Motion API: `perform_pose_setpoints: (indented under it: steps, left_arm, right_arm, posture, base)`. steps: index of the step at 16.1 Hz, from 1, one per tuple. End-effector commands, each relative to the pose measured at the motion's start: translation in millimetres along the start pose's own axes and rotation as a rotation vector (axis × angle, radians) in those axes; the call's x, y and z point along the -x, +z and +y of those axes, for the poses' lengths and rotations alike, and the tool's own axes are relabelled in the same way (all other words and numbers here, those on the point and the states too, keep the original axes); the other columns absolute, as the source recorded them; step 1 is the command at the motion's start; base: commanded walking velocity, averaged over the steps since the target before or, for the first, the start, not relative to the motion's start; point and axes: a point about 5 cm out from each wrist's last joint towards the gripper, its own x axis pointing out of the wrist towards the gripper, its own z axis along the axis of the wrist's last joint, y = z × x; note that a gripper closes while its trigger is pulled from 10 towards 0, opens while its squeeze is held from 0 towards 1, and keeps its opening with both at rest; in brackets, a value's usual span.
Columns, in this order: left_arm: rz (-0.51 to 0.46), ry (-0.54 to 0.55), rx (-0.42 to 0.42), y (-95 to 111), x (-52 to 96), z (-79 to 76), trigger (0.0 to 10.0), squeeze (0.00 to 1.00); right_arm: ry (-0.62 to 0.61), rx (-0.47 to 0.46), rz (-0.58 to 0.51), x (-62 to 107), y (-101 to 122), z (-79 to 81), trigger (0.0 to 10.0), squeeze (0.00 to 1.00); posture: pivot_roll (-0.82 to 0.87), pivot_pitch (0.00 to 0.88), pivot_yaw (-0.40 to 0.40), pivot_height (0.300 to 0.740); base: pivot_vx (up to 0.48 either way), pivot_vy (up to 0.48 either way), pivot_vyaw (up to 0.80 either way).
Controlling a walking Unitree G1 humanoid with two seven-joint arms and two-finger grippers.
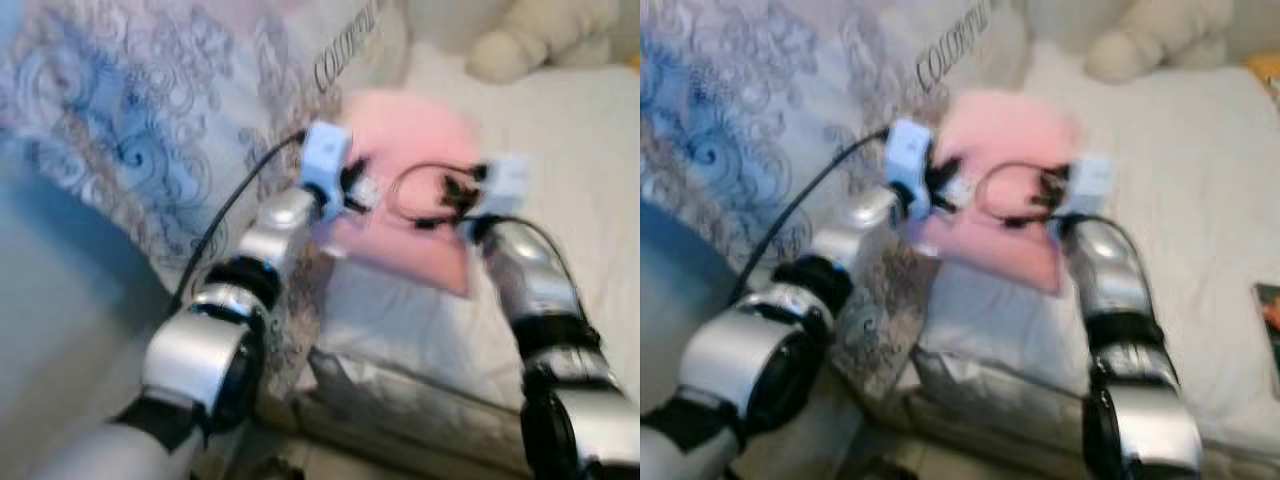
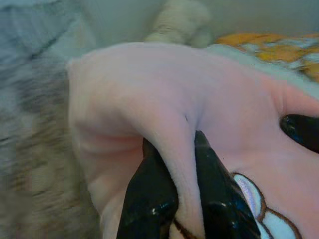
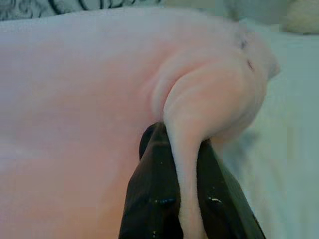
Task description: Clean up the room
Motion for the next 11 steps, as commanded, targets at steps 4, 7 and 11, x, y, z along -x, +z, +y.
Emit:
perform_pose_setpoints:
  steps: [4,7,11]
  left_arm:
    - [0.026,0.124,0.042,-3.4,-2.7,0.4,10.0,0.00]
    - [0.074,0.233,0.157,-26.4,4.9,6.7,10.0,0.00]
    - [0.077,0.230,0.106,-27.5,5.5,6.8,10.0,0.00]
  right_arm:
    - [0.019,0.136,0.136,-11.6,-6.6,5.5,10.0,0.00]
    - [0.024,0.191,0.207,-16.8,-27.7,24.0,10.0,0.00]
    - [-0.026,0.139,0.262,-11.9,-51.3,28.4,10.0,0.00]
  posture:
    - [0.04,0.009,0.000,0.740]
    - [0.02,0.068,0.013,0.740]
    - [-0.01,0.100,0.018,0.740]
  base:
    - [0.094,0.000,0.00]
    - [0.000,0.000,0.00]
    - [0.000,0.000,0.00]
